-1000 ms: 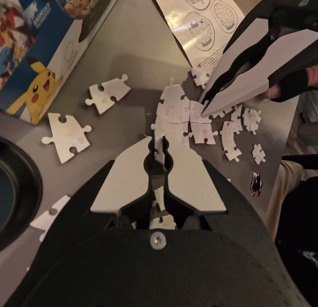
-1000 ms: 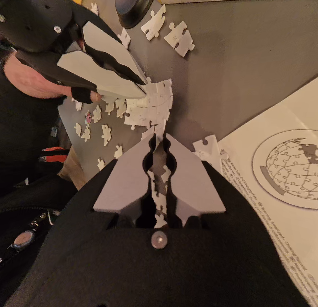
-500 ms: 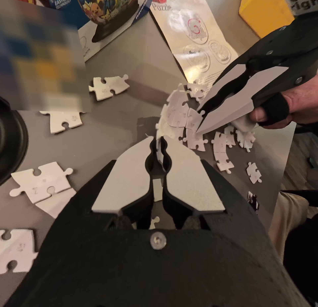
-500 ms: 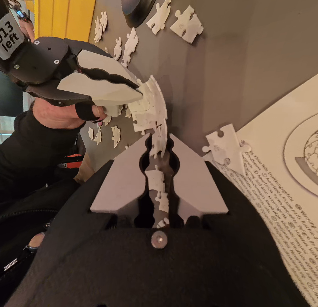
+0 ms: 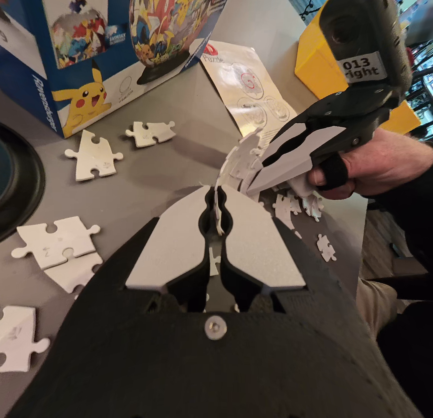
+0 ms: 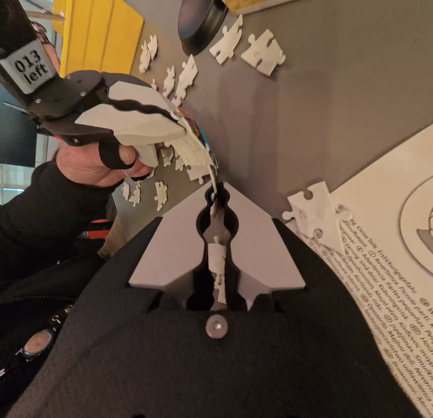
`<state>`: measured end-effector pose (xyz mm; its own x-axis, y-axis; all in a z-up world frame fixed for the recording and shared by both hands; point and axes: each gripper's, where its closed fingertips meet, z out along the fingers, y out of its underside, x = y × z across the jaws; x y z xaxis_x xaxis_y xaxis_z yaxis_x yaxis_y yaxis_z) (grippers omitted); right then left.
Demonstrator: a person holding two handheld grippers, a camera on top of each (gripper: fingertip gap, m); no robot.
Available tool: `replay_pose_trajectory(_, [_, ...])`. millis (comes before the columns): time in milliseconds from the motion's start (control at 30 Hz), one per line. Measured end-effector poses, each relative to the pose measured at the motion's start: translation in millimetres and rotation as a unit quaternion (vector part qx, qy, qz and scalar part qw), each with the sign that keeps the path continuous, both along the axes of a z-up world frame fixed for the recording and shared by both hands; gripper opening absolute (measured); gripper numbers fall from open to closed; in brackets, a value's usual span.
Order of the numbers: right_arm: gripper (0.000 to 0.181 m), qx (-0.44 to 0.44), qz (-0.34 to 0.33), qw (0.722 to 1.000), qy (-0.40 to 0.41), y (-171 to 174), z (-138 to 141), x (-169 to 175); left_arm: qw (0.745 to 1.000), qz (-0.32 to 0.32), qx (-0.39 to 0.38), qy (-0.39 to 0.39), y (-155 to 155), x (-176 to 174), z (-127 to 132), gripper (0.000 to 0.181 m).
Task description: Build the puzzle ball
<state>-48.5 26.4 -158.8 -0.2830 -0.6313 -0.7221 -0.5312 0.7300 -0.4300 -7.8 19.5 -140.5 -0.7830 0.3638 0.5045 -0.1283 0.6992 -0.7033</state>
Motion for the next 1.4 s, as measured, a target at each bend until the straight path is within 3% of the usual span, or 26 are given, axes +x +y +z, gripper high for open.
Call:
replay_pose_trajectory(167, [0.001, 0.004, 0.005, 0.999, -0.04, 0, 13, 4, 0.999, -0.009, -0.029, 0.04, -2, 2, 16, 0.004])
replay_pose_trajectory(400, [0.001, -0.007, 0.021, 0.997, -0.074, 3, 27, 9, 0.993, -0.086, -0.017, 0.077, 7, -13, 19, 0.022])
replay_pose_trajectory(533, [0.001, -0.008, 0.025, 0.996, -0.086, 4, 33, 9, 0.992, -0.105, -0.013, 0.073, 7, -19, 19, 0.014])
replay_pose_trajectory(633, [0.001, -0.003, 0.022, 0.995, -0.098, 4, 38, 10, 0.992, -0.094, -0.016, 0.087, 4, -18, 23, 0.006])
replay_pose_trajectory(1100, [0.001, 0.025, -0.015, 0.99, -0.136, -2, 54, 15, 0.992, -0.057, -0.05, 0.098, -1, -15, 36, 0.004])
replay_pose_trajectory(1400, [0.001, -0.006, -0.031, 0.989, -0.141, -8, 58, 17, 0.989, -0.026, -0.046, 0.135, -5, -14, 41, 0.004])
